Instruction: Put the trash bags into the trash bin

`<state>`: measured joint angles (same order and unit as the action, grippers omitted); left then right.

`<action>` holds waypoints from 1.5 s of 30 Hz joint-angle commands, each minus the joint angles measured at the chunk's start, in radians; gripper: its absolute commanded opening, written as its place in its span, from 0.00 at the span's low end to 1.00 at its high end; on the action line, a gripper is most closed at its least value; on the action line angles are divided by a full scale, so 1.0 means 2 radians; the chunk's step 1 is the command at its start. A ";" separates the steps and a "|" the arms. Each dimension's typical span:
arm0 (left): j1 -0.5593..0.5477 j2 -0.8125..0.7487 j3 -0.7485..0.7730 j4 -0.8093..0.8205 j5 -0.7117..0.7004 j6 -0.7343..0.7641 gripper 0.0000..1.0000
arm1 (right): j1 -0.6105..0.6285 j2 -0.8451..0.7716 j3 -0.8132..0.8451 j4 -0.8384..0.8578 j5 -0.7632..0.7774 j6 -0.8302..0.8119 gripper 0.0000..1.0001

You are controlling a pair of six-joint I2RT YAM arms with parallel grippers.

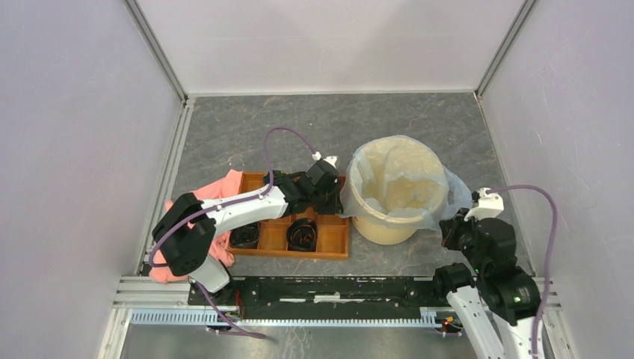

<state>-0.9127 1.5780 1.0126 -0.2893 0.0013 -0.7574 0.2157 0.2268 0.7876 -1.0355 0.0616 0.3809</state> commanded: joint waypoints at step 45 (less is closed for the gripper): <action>0.004 0.000 -0.074 0.166 0.139 -0.068 0.02 | -0.018 0.244 0.035 0.265 0.274 -0.023 0.67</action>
<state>-0.9047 1.6073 0.8474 0.0181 0.2481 -0.8806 0.2295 0.7136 0.8982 -0.6014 0.6033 0.3309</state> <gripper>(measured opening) 0.022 0.661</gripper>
